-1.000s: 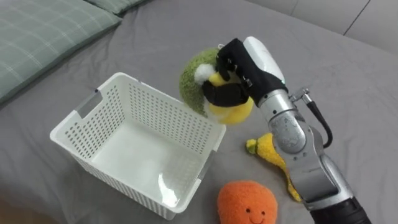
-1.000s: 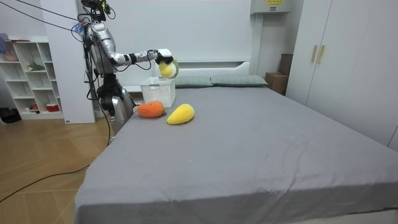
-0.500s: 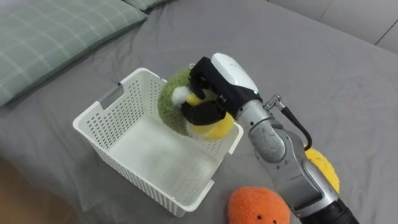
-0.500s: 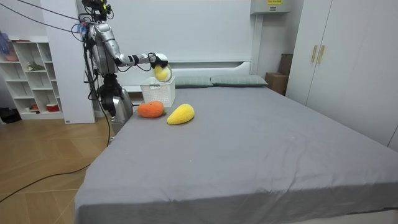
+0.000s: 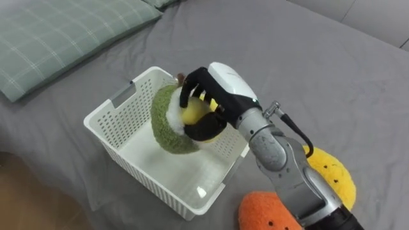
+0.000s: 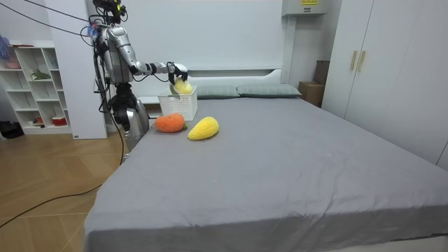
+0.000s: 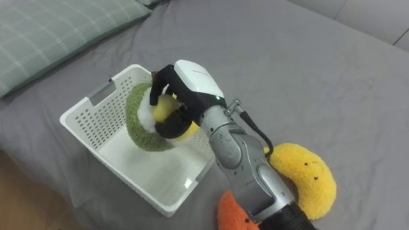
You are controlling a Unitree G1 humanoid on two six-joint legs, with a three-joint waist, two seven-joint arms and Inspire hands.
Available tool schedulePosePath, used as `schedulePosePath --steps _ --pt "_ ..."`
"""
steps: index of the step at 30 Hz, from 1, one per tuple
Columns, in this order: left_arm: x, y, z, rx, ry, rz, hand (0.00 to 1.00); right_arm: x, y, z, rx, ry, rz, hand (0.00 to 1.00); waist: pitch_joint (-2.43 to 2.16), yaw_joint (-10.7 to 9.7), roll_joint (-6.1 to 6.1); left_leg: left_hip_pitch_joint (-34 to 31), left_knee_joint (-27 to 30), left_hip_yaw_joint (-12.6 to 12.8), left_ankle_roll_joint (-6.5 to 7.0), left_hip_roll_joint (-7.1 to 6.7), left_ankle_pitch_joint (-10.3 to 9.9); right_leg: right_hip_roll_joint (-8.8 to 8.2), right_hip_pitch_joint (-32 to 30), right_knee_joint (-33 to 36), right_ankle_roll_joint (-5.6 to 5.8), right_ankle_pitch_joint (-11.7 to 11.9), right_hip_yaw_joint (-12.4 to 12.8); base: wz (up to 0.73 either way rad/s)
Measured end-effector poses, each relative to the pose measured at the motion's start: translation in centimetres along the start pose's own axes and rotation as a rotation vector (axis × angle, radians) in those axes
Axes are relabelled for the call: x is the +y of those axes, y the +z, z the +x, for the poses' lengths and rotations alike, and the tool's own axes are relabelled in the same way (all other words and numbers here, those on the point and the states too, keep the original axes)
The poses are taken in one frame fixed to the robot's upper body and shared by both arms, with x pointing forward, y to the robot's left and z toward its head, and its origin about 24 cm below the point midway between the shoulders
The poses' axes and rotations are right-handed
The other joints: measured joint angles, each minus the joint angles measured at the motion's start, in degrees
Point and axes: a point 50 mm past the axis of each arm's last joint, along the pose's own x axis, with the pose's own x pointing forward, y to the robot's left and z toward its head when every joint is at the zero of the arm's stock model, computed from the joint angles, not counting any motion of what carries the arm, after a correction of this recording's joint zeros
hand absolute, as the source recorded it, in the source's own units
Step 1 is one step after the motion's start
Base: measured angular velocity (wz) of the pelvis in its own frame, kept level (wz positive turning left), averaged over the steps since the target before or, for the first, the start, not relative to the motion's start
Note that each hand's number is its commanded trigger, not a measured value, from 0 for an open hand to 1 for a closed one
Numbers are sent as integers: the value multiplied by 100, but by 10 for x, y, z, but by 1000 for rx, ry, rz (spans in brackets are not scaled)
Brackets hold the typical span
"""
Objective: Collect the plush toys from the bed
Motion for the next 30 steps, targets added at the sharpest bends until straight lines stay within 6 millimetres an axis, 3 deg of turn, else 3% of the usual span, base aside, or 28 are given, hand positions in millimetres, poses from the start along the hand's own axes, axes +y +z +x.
schedulePosePath --steps 19,30 --pt "2 6 1 -18 7 -1 0 0 1 0 -3 -1 2 0 -21 -30 -31 52 -5 7 0 0 4 -1 19 4 0 1 16 0" --pt "7 5 2 -26 18 -1 0 -1 1 0 -9 -6 13 0 -10 -133 -17 85 -13 17 0 4 3 2 75 5 1 1 69 0"
